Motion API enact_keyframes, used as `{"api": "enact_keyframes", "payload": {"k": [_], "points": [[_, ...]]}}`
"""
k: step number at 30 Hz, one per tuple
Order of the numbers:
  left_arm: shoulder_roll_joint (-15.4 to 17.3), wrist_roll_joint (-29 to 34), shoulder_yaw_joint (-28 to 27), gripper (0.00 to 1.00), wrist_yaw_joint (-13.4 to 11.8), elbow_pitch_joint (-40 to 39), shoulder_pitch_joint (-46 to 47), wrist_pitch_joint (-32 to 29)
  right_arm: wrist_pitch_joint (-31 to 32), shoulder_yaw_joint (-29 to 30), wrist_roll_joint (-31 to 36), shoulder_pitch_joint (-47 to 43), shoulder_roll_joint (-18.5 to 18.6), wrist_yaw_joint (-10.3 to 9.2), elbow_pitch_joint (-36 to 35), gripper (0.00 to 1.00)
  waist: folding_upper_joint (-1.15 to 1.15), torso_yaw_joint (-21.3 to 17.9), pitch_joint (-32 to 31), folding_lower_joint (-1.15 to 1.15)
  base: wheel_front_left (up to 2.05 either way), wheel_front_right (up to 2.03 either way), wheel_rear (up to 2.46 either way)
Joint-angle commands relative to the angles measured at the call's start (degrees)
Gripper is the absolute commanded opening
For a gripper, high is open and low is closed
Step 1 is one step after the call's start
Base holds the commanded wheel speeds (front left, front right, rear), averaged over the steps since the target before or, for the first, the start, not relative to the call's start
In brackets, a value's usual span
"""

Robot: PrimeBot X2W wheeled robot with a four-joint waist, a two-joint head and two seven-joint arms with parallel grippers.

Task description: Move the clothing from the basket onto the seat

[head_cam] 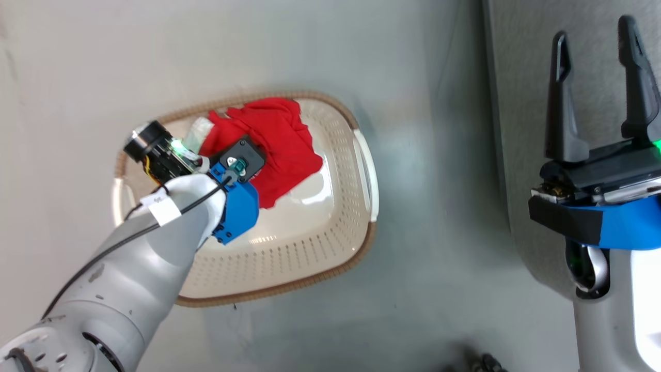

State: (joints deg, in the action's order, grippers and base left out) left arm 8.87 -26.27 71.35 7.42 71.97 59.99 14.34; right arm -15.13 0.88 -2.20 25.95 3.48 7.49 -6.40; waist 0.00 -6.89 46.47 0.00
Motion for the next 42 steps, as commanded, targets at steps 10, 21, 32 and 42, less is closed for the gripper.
{"api": "enact_keyframes", "payload": {"k": [10,21,32,42], "points": [[1.8,-1.6,-6.1,0.00,-3.1,-11.1,-5.4,0.9,0.0,0.5,-0.7,-4.8,0.7,0.01,3.9,1.00,0.00,3.6,-16.1,0.00,0.00,0.00,0.00],[4.6,0.9,-17.6,0.00,-6.6,-27.0,-12.4,0.9,0.0,1.3,-1.6,-9.6,0.8,0.01,7.0,1.00,0.00,4.6,-26.8,0.00,0.00,0.00,0.00],[4.4,4.7,-27.4,0.00,-6.5,-39.3,-18.7,0.9,0.0,1.3,-2.4,-13.5,0.5,0.01,8.8,1.00,0.00,4.9,-33.5,0.00,0.00,0.00,0.00],[3.0,6.3,-31.2,0.00,-3.9,-45.8,-23.2,0.9,0.0,0.9,-3.0,-17.0,0.2,0.01,9.5,1.00,0.00,5.9,-37.4,0.00,0.00,0.00,0.00]]}}
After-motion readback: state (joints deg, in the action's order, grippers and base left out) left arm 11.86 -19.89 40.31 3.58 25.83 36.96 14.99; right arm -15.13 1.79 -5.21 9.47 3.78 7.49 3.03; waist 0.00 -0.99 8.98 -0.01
